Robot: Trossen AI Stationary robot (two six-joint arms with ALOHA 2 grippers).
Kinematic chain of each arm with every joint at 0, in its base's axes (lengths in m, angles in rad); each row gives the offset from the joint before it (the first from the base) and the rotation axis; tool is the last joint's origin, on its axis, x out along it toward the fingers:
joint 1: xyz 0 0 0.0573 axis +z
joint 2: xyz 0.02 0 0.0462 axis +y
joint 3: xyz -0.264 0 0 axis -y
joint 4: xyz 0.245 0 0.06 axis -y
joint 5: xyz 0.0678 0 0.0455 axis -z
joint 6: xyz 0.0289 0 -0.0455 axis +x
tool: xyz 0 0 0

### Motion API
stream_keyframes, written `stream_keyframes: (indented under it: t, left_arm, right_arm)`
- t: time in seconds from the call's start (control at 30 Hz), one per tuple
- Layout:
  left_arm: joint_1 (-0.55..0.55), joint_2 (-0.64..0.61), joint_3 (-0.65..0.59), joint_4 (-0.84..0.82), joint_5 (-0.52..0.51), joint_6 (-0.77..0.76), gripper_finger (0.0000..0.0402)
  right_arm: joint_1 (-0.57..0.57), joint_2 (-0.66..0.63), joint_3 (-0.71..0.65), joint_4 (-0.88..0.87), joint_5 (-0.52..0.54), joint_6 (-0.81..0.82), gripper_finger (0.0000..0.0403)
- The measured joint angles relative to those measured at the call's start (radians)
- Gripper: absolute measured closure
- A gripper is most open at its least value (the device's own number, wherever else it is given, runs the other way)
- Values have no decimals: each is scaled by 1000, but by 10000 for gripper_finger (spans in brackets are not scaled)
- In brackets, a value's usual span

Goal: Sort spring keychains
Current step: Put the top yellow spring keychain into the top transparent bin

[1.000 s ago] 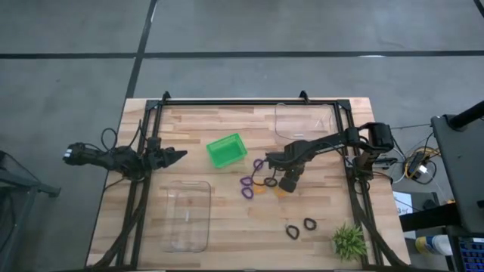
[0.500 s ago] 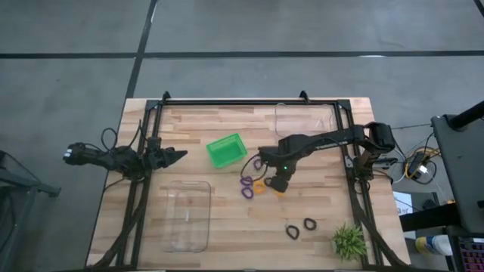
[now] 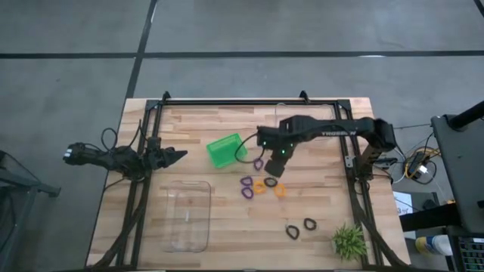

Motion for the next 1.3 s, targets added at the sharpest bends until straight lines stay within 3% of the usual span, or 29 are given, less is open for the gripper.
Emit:
stream_keyframes:
  t: [0.3,0.77,1.3]
  left_arm:
    - [0,0,0,0,0,-2,402]
    - [0,0,0,0,0,-2,402]
    - [0,0,0,-1,0,-1,402]
  right_arm:
    - [-158,-1,7,-48,52,-122,390]
    - [-495,31,-9,-33,71,-212,390]
    - [-548,139,-132,68,67,-221,390]
